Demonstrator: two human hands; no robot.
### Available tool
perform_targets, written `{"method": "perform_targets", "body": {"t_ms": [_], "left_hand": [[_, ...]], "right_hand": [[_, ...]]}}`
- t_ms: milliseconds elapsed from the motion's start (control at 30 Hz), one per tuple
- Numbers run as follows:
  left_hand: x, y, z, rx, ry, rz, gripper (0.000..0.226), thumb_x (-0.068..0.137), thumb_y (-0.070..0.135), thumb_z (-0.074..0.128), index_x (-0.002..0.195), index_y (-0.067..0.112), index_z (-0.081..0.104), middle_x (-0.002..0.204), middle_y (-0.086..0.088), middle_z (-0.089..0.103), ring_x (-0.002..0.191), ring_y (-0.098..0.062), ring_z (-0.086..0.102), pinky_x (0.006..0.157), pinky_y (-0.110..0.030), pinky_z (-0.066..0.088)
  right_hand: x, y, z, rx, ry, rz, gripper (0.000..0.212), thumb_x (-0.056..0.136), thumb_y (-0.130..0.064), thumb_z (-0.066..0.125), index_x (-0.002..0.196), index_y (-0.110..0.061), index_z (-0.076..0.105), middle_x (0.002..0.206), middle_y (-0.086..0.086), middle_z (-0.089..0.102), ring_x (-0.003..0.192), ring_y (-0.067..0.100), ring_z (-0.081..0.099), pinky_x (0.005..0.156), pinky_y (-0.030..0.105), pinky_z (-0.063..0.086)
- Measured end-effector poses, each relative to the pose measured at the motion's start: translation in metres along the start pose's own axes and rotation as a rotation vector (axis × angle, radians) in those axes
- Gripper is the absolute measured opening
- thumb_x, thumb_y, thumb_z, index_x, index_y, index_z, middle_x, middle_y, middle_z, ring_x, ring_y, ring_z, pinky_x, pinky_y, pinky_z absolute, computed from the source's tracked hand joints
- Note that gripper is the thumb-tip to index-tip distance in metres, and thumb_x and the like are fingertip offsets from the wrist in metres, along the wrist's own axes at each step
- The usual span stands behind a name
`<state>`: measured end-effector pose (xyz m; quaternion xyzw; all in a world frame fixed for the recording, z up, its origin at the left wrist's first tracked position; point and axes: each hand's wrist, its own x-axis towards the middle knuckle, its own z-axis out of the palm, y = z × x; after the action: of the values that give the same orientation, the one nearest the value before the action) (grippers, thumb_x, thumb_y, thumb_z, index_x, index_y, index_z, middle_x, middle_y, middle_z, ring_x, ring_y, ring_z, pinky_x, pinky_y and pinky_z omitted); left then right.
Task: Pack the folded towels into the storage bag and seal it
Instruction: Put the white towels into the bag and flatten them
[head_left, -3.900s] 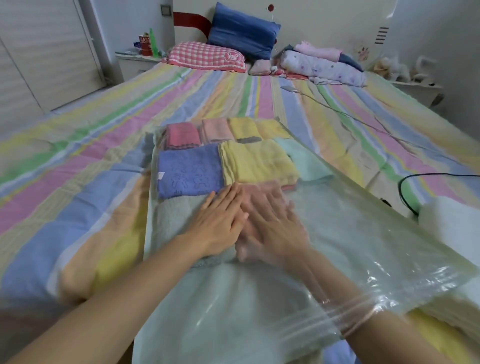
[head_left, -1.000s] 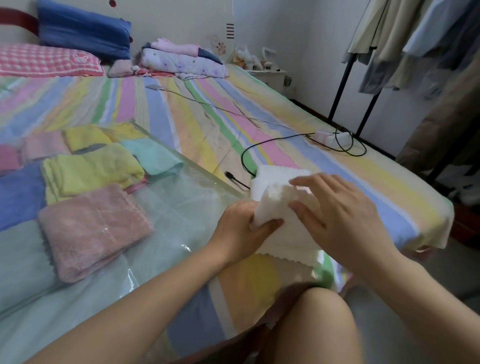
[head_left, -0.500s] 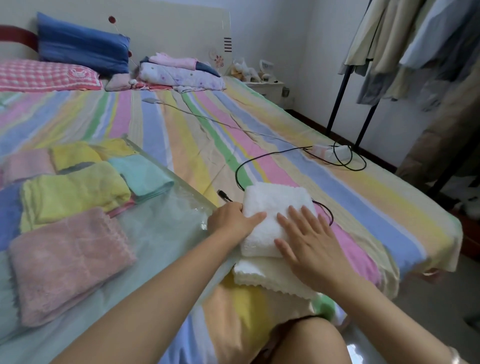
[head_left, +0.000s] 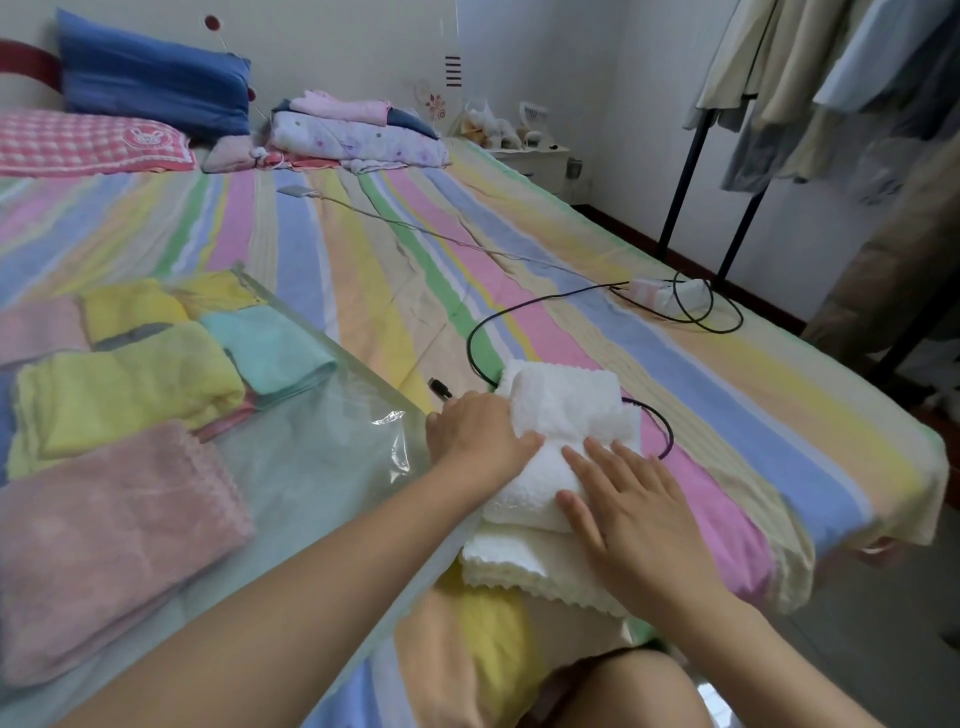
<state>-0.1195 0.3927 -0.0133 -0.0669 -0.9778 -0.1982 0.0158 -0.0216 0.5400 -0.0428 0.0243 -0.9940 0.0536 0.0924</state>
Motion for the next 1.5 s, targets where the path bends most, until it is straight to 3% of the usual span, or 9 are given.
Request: {"method": "perform_targets", "body": {"t_ms": [133,267,433,567,667,867,1067,1267,1500], "left_hand": [[0.002,-0.002,-0.002,-0.188,-0.09,-0.054,0.038,0.078,0.054,0.067,0.069,0.018,0.058,0.086,-0.005,0.065,0.093,-0.026,0.064,0.06,-0.028,0.04],[0.009,-0.013,-0.006,-0.476,-0.327,-0.152,0.057,0.072,0.055,0.074,0.11,0.013,0.068,0.107,-0.003,0.07,0.102,-0.023,0.065,0.09,-0.037,0.053],[0.0,-0.004,-0.009,-0.586,-0.195,-0.069,0.034,0.076,0.041,0.076,0.087,0.011,0.068,0.086,-0.002,0.068,0.087,-0.02,0.066,0.08,-0.037,0.053],[-0.014,0.015,-0.02,-0.947,-0.075,0.042,0.035,0.076,0.03,0.079,0.103,0.011,0.066,0.097,-0.004,0.069,0.088,-0.019,0.068,0.083,-0.042,0.057],[-0.019,0.029,-0.037,-1.145,-0.053,0.083,0.05,0.073,0.034,0.082,0.114,0.011,0.064,0.107,0.002,0.068,0.089,-0.007,0.068,0.074,-0.024,0.056],[-0.028,0.031,-0.095,-0.937,0.132,0.431,0.03,0.077,0.028,0.079,0.104,0.017,0.07,0.107,0.011,0.059,0.096,-0.003,0.061,0.085,-0.021,0.05],[-0.056,0.0,-0.149,-0.683,-0.107,0.565,0.051,0.076,0.016,0.08,0.118,0.035,0.058,0.111,0.009,0.062,0.094,-0.008,0.065,0.081,-0.019,0.053],[-0.089,-0.039,-0.168,-0.69,-0.325,0.476,0.063,0.075,0.017,0.077,0.128,0.035,0.05,0.112,-0.004,0.063,0.104,-0.018,0.065,0.092,-0.036,0.054],[-0.115,-0.088,-0.182,-0.763,-0.595,0.334,0.058,0.083,0.004,0.071,0.134,0.023,0.05,0.126,-0.003,0.064,0.117,-0.017,0.061,0.097,-0.035,0.052]], "right_hand": [[0.003,0.0,-0.001,-0.004,-0.003,0.001,0.079,0.09,-0.064,-0.002,0.137,-0.027,0.05,0.144,0.0,0.049,0.134,0.026,0.041,0.111,0.046,0.031],[0.004,-0.001,-0.003,-0.013,-0.025,-0.006,0.072,0.09,-0.062,0.009,0.135,-0.026,0.052,0.142,0.001,0.05,0.133,0.027,0.042,0.11,0.046,0.032],[0.006,0.001,-0.01,0.036,0.026,-0.015,0.078,0.087,-0.066,0.002,0.133,-0.029,0.053,0.14,-0.002,0.051,0.131,0.024,0.042,0.11,0.042,0.029],[0.022,0.011,-0.038,0.218,0.291,0.035,0.053,0.088,-0.054,0.045,0.129,-0.021,0.051,0.143,0.01,0.042,0.135,0.032,0.032,0.111,0.045,0.028],[0.039,0.02,-0.071,0.25,0.406,-0.012,0.08,0.078,-0.049,0.067,0.144,-0.017,0.036,0.155,0.013,0.023,0.146,0.032,0.013,0.117,0.046,0.016],[0.053,0.007,-0.121,0.557,0.218,-0.109,0.103,0.066,-0.051,0.076,0.15,-0.027,0.022,0.148,0.0,0.035,0.139,0.018,0.027,0.115,0.043,0.026],[0.042,-0.026,-0.123,0.882,-0.063,-0.161,0.131,0.048,-0.06,0.085,0.149,-0.043,0.004,0.151,-0.014,0.03,0.138,0.004,0.032,0.111,0.043,0.036],[0.02,-0.07,-0.113,1.143,-0.441,-0.328,0.059,0.069,-0.025,0.081,0.123,-0.033,0.059,0.118,-0.005,0.067,0.112,0.012,0.063,0.095,0.039,0.051],[0.002,-0.124,-0.098,1.179,-0.476,-0.428,0.06,0.068,-0.019,0.081,0.122,-0.031,0.058,0.118,-0.012,0.065,0.114,0.008,0.059,0.088,0.027,0.052]]}}
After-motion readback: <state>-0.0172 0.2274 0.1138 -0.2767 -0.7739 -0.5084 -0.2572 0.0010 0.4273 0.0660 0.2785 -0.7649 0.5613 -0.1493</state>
